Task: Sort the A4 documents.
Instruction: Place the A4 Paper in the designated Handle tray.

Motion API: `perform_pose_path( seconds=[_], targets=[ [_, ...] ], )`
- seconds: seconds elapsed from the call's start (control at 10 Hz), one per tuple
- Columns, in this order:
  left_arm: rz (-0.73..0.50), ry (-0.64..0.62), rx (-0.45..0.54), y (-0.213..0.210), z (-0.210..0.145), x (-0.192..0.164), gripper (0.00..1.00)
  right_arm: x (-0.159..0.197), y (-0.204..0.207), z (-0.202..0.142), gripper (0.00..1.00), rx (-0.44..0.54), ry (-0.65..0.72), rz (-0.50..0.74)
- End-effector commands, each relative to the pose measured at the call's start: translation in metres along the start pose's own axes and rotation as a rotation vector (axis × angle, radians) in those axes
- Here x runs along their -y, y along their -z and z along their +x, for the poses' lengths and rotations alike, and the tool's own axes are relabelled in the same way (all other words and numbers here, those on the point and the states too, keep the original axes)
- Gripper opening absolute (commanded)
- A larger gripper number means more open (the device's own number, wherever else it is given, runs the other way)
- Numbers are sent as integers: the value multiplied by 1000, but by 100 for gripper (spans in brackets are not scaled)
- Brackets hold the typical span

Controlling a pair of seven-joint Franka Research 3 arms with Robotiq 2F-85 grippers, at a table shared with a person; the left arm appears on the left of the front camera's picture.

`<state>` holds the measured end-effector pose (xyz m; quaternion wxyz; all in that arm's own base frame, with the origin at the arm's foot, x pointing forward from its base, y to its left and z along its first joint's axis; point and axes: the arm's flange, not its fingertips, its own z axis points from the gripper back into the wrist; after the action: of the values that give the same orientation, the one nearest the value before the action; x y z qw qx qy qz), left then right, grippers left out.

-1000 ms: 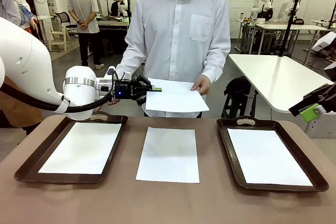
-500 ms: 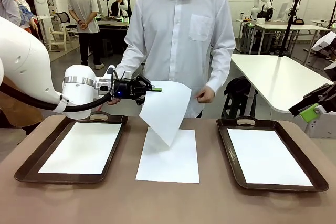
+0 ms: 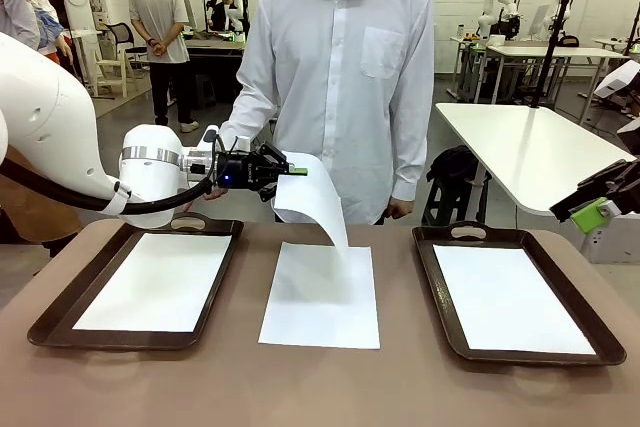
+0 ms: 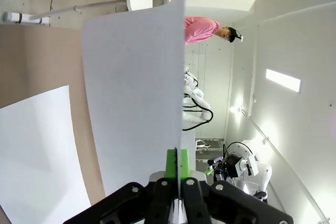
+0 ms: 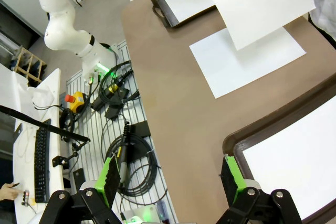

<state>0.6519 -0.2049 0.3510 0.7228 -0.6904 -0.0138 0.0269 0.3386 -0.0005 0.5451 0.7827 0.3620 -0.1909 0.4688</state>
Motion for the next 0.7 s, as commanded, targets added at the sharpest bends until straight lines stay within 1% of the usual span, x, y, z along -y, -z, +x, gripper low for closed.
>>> perform_pose_path(
  seconds=[0.0, 0.5, 0.6],
  targets=[
    [-4, -8, 17, 1, 1, 0, 0, 0, 0, 0, 100, 6, -5, 5],
    [-4, -8, 17, 1, 1, 0, 0, 0, 0, 0, 100, 6, -5, 5],
    [0, 0, 0, 0, 0, 0, 1, 0, 0, 0, 100, 6, -5, 5]
  ],
)
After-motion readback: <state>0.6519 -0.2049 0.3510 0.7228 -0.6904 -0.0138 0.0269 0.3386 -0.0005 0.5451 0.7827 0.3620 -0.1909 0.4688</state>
